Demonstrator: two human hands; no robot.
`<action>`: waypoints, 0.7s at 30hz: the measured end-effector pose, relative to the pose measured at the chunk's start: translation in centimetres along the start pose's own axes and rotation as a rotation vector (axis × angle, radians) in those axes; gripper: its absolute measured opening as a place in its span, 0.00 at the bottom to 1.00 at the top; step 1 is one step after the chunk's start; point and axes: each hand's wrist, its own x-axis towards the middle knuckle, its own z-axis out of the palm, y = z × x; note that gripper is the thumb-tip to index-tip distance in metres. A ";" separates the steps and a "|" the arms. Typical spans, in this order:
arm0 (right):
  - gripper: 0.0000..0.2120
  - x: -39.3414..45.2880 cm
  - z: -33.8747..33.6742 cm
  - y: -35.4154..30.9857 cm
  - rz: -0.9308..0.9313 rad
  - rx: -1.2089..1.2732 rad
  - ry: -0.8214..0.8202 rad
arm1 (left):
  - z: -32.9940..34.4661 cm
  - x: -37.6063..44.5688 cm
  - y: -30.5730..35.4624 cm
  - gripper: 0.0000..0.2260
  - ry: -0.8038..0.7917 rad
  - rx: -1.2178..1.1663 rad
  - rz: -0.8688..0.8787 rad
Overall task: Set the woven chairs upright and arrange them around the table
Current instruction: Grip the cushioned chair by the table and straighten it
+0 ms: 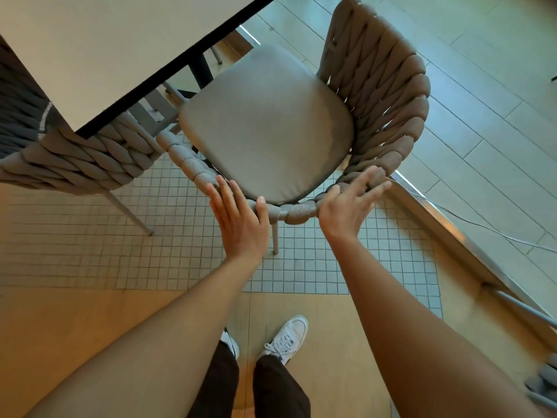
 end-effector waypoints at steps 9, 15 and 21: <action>0.32 -6.5 -1.1 -0.1 -0.373 -0.572 -0.286 | -4.1 -0.3 -2.5 0.31 -0.320 0.108 0.247; 0.35 -10.8 0.0 -2.3 -0.533 -0.741 -0.404 | -8.0 -1.6 -5.7 0.28 -0.359 0.037 0.314; 0.37 -16.0 3.1 -6.3 -0.643 -0.777 -0.386 | -12.5 -2.3 -11.5 0.28 -0.309 -0.016 0.248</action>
